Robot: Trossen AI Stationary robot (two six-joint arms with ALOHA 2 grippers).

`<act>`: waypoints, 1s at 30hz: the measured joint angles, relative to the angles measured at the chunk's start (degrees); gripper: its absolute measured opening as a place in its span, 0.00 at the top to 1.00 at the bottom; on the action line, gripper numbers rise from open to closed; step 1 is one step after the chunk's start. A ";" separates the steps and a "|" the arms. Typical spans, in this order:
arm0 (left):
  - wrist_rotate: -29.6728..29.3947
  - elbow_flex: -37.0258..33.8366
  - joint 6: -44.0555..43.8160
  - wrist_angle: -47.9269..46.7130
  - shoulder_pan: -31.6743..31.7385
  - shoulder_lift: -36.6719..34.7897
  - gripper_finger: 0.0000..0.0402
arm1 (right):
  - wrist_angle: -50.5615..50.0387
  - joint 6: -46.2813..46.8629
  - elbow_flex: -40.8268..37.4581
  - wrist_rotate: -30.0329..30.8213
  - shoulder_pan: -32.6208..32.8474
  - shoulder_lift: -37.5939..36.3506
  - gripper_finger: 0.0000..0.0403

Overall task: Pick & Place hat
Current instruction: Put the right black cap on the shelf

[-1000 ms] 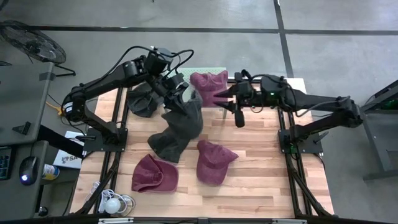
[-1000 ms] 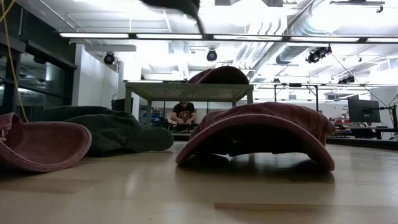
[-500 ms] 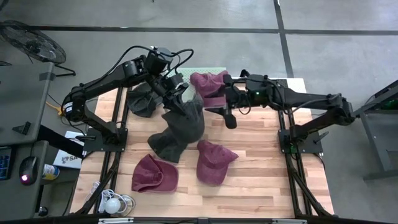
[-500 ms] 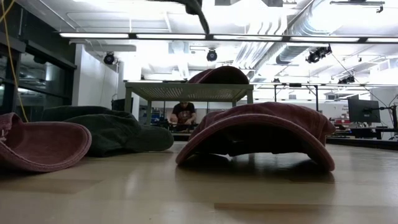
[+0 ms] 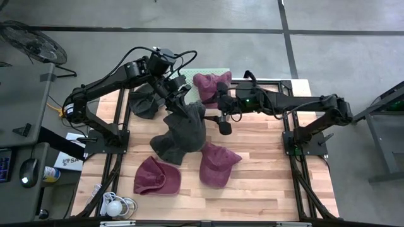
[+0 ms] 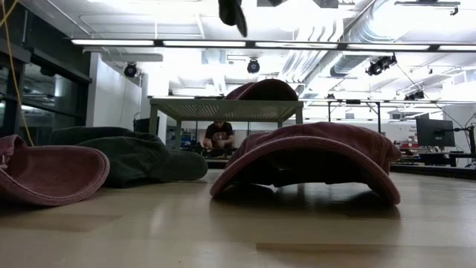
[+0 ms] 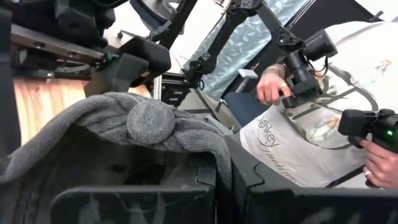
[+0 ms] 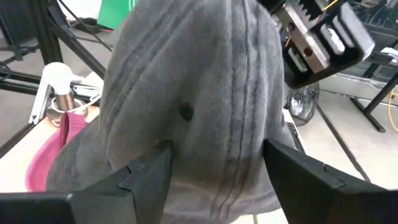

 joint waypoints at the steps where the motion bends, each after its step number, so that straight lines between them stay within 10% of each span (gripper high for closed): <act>1: 0.01 0.00 0.00 -0.01 0.00 0.00 1.00 | -0.13 0.02 0.00 0.01 0.00 0.17 0.40; 9: 0.00 0.00 -0.02 -0.01 0.00 0.00 1.00 | -0.01 0.17 0.00 1.97 0.00 0.00 0.50; 20: -2.23 0.00 -0.37 -0.01 0.00 0.00 0.99 | -1.82 2.28 0.00 1.01 0.04 -0.07 0.97; 30: -13.44 0.00 -0.20 -0.47 0.02 0.00 0.82 | -7.32 7.14 -0.04 3.91 1.32 -0.24 0.99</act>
